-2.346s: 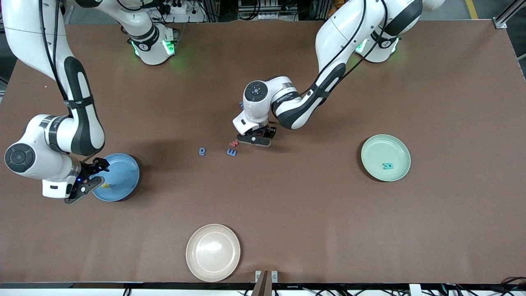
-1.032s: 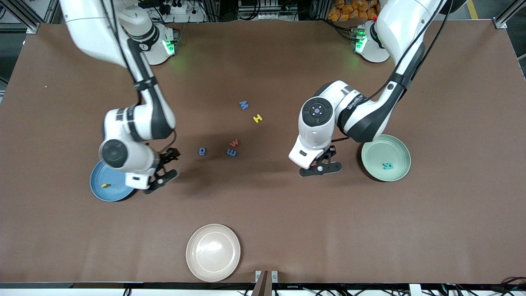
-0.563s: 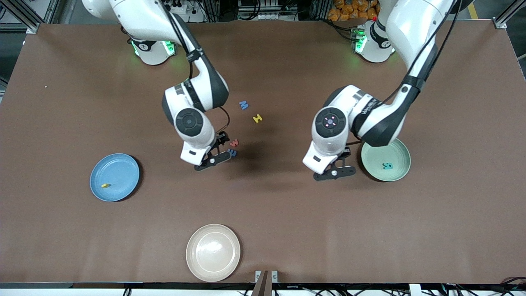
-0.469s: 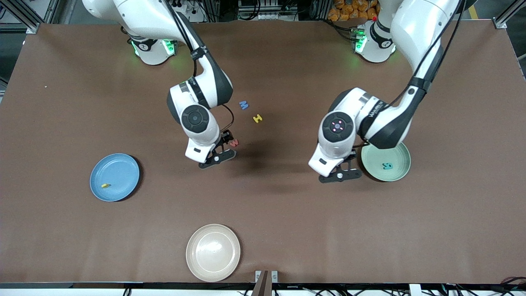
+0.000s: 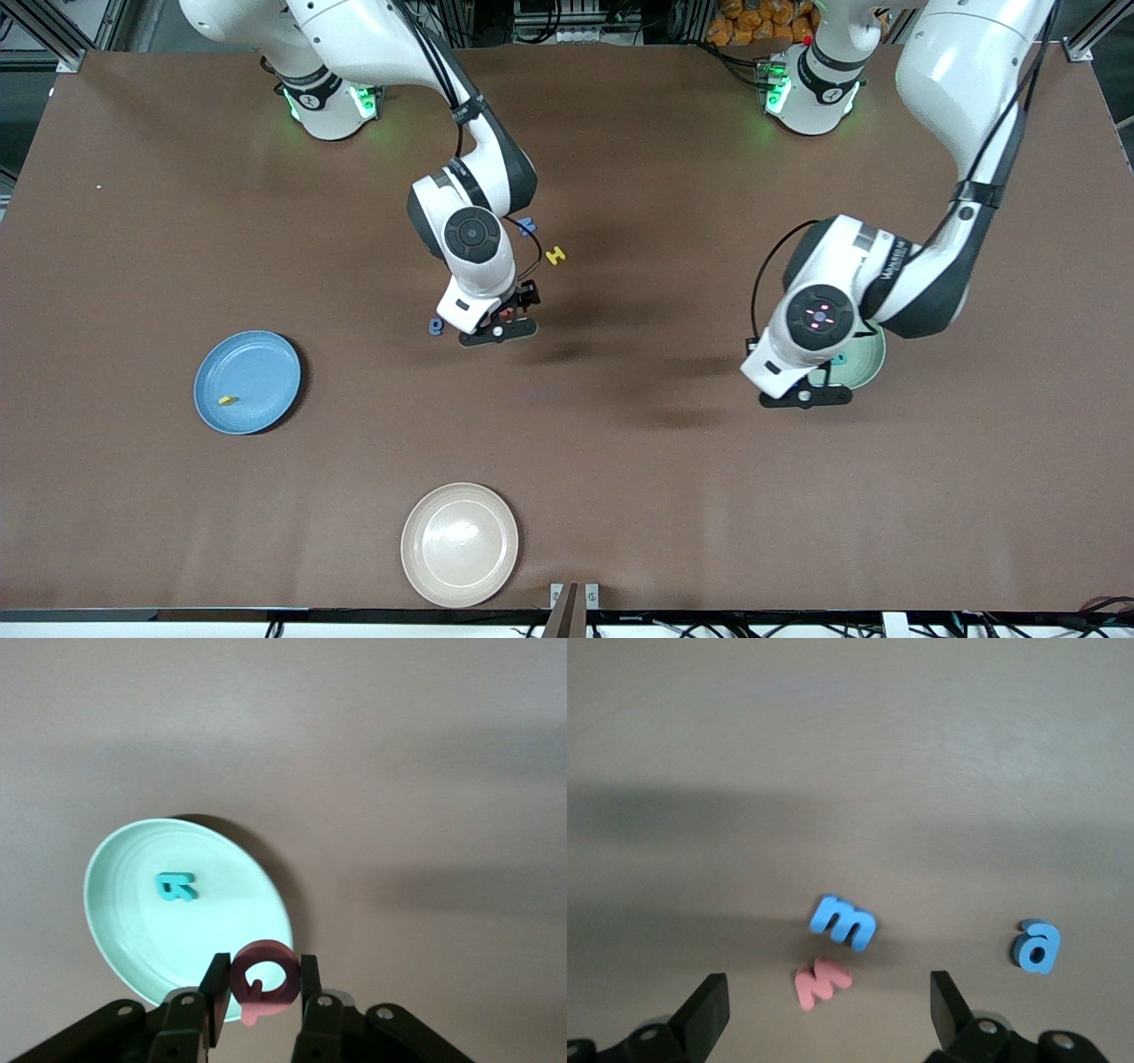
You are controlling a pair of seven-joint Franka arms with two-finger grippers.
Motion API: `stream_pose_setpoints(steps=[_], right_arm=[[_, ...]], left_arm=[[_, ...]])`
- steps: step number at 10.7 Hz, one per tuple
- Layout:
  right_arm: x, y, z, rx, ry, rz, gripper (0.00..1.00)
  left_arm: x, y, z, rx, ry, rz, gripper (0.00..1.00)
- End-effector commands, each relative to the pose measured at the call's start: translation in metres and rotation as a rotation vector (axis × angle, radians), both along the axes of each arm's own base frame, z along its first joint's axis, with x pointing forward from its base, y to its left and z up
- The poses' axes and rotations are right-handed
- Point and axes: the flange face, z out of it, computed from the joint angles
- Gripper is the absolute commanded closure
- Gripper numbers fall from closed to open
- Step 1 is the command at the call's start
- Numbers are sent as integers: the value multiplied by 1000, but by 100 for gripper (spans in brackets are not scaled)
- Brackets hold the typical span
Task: Sort upper and lower case letters into plates
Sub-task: 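Lift the Q with the left gripper while the right gripper reaches the m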
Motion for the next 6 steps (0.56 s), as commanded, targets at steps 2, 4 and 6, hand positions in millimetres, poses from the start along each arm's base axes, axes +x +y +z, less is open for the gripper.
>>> stream_pose_setpoints(steps=[2,4,6], right_arm=[[10,-10,-18,24,-5,-296,0],[16,-15,-28,113,47,-451,0],[13,-13,-33,154,88,-514,0]], left_arm=[[-11,57,-17,-53,53,-44,100],[-19,74,-39,-65,32,-50,100],[-23,90,-55,-70,31,-61,100]])
